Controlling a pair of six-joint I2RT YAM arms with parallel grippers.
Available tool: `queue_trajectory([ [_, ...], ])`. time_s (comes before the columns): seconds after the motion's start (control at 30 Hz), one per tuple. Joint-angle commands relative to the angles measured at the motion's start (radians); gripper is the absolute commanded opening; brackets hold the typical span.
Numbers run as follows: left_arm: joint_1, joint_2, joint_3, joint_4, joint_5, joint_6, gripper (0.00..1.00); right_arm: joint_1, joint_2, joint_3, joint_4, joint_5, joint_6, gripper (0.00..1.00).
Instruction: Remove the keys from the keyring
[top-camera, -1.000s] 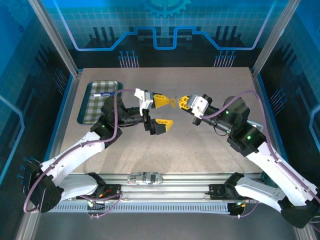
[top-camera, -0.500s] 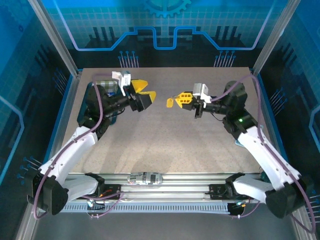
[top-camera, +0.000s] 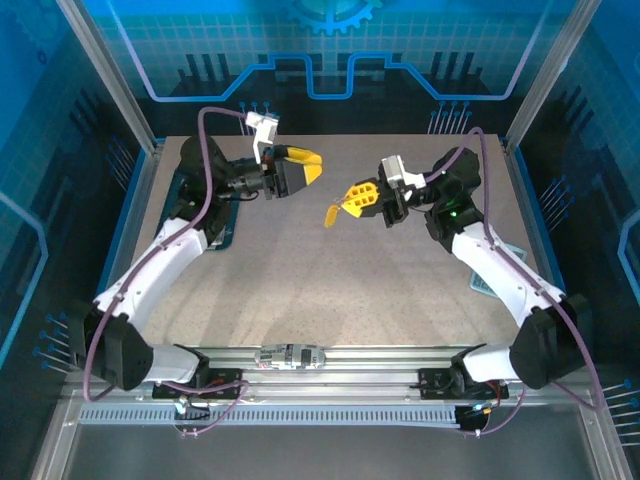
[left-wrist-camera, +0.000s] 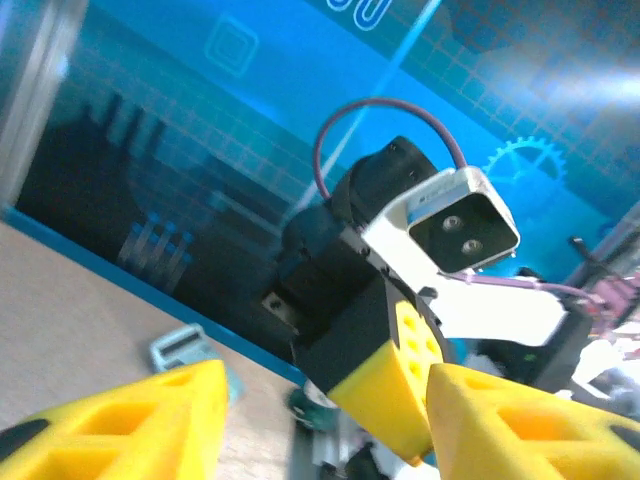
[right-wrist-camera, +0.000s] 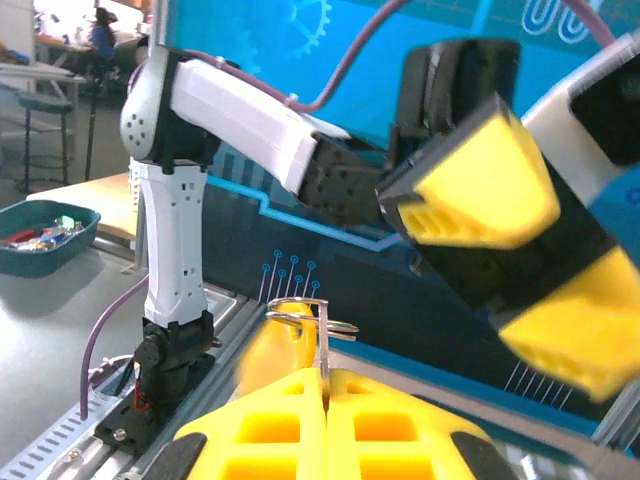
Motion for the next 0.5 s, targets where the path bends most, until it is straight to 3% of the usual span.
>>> queue_trajectory([
  [0.0,0.004,0.033,0.050,0.037,0.143,-0.100,0.49,-0.031,0.060,0.034,0.361,-0.070,0.260,0.00],
  [0.13,-0.001,0.047,0.035,0.134,0.192,-0.174,0.50,-0.052,0.157,0.085,0.694,-0.084,0.581,0.00],
  [0.27,-0.015,0.055,0.035,0.207,0.226,-0.232,0.59,-0.050,0.163,0.093,0.695,-0.090,0.600,0.00],
  [0.47,-0.047,0.064,0.062,0.081,0.250,-0.150,0.63,-0.047,0.159,0.097,0.695,-0.097,0.618,0.00],
])
